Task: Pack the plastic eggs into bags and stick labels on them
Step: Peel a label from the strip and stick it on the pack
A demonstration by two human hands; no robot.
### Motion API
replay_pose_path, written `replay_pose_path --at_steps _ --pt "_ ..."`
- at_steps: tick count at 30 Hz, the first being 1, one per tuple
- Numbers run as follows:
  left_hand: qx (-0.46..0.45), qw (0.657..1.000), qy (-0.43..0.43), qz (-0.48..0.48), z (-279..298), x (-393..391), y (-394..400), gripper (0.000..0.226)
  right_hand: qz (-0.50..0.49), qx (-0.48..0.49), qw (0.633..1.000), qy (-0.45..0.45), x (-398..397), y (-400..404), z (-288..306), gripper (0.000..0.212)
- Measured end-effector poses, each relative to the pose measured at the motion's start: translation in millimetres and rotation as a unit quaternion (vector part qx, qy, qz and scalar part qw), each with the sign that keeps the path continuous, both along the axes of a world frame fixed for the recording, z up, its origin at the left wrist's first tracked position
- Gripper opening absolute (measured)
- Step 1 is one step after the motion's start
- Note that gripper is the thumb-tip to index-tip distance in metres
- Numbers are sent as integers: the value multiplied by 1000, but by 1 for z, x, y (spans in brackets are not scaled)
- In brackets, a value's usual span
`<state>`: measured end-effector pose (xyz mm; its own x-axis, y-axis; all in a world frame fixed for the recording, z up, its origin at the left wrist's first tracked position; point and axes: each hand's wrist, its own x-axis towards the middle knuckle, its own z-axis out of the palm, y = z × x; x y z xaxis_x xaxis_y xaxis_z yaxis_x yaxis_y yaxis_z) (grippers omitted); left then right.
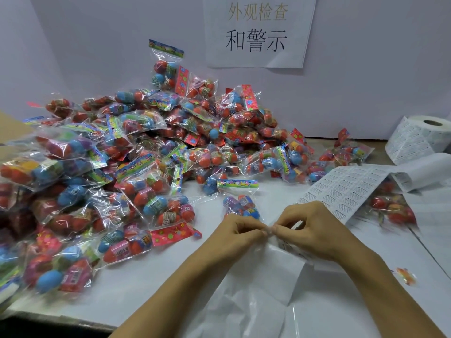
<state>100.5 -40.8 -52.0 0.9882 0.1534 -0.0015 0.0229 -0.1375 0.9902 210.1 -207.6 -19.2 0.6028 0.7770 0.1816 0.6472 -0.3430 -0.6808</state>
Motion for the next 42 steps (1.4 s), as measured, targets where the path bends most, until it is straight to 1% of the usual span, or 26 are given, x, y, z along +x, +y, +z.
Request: replay_pose_path --at_steps 3,6,7,8,10,11,12,14,16,17,18,20,21,22,24,27,29,31,35,37,40,42 --pt "12 1000 6 3 -1 -1 -2 20 -12 -13 1000 -9 -4 2 0 13" --pt "31 999 15 9 1 -1 -2 22 -29 -2 999 -23 -8 3 0 35" --pt "30 999 20 10 1 -1 -2 22 -33 10 999 -30 -8 3 -1 37" --pt "15 999 27 13 2 -1 -1 21 -36 22 998 -36 -8 3 -1 35" --pt "-24 999 40 26 2 0 1 19 -43 45 997 -41 -6 3 -2 18" --pt "-30 998 41 32 2 0 3 16 -50 59 996 -40 -4 3 -2 13" --pt "-26 998 38 39 1 -1 3 14 -67 76 994 -35 -3 3 -2 15" --pt "17 998 18 57 -2 -1 2 10 -107 117 987 -6 2 2 0 19" --pt "79 995 -16 63 -5 -2 1 27 -136 161 977 34 6 0 2 23" --pt "95 993 -32 55 -6 -2 -1 34 -144 178 972 47 7 -1 2 23" --pt "101 993 -49 43 -5 -3 -2 34 -149 187 970 51 7 -1 2 22" --pt "111 990 -81 30 -3 -3 -3 17 -150 188 970 36 5 2 0 19" --pt "120 987 -96 35 -3 -3 -3 7 -148 184 972 17 3 3 -2 17" --pt "124 986 -106 43 -2 -2 -3 3 -146 179 973 -8 0 5 -3 17" --pt "92 989 -94 65 0 -1 -2 11 -133 179 973 -64 -3 8 -5 18" --pt "-20 995 -55 75 7 0 1 20 -93 181 972 -118 -7 10 -9 15" --pt "-87 992 -46 73 10 1 1 23 -71 175 974 -129 -10 12 -11 12" --pt "-132 988 -40 71 11 1 1 27 -53 171 975 -136 -12 14 -12 10" --pt "-168 982 -43 70 11 1 2 28 -43 172 973 -145 -11 15 -13 10" --pt "-174 981 -48 68 10 1 4 26 -42 172 976 -128 -12 16 -14 20" --pt "-191 977 -57 72 10 1 8 26 -60 177 982 -36 -16 19 -12 34" --pt "-191 977 -64 69 9 1 10 24 -78 183 979 33 -16 20 -12 29"
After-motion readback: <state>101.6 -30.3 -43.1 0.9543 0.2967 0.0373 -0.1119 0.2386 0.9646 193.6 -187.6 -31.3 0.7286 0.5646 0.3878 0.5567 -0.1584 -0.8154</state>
